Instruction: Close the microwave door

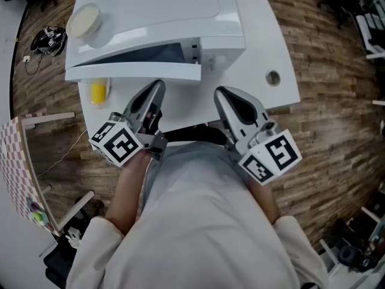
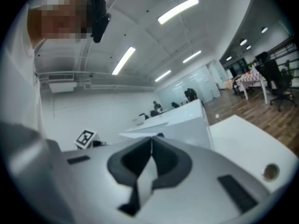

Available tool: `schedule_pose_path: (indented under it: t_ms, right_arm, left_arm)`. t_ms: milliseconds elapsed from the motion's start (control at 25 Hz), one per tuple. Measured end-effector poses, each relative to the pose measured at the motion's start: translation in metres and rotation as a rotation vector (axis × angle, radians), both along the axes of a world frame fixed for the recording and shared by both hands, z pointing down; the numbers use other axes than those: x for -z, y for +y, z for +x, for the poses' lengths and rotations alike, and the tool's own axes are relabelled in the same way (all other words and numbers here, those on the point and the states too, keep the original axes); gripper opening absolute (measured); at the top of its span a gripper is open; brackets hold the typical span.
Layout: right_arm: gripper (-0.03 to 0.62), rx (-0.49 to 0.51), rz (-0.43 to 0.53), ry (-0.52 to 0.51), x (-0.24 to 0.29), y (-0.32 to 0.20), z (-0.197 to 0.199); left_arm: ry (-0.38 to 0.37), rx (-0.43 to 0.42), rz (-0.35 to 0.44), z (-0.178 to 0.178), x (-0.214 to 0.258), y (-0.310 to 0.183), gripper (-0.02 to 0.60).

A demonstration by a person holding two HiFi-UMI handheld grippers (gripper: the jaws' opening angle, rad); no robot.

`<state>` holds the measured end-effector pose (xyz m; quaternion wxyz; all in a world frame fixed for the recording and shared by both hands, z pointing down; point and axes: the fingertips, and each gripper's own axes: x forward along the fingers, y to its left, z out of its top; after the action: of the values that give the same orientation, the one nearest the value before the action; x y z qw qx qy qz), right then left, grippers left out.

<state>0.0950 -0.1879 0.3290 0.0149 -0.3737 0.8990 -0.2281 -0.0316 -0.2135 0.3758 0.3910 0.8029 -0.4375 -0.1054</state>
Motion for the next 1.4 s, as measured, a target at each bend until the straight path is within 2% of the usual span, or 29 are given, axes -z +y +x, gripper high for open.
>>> schedule_pose_path:
  t_ms: [200,400,800,1200,1400]
  right_arm:
    - [0.023,-0.002,-0.010,-0.028,0.007,-0.003,0.018]
    - [0.023,0.028,-0.009,-0.009,0.007,-0.009,0.028]
    - [0.023,0.093,-0.032,0.019,-0.001,-0.010,0.030]
    - [0.023,0.098,-0.045,0.007,-0.005,-0.028,0.037]
    - [0.023,0.123,-0.052,0.012,-0.009,-0.034,0.034]
  left_arm:
    - [0.032,-0.004,-0.010,0.004,-0.001,-0.005,0.017]
    - [0.050,0.004,-0.017,0.008,0.000,-0.012,0.017]
    - [0.059,0.011,-0.024,0.012,0.000,-0.022,0.017]
    - [0.110,0.032,-0.033,0.012,-0.001,-0.036,0.017]
    - [0.096,0.034,-0.053,0.011,-0.003,-0.036,0.017]
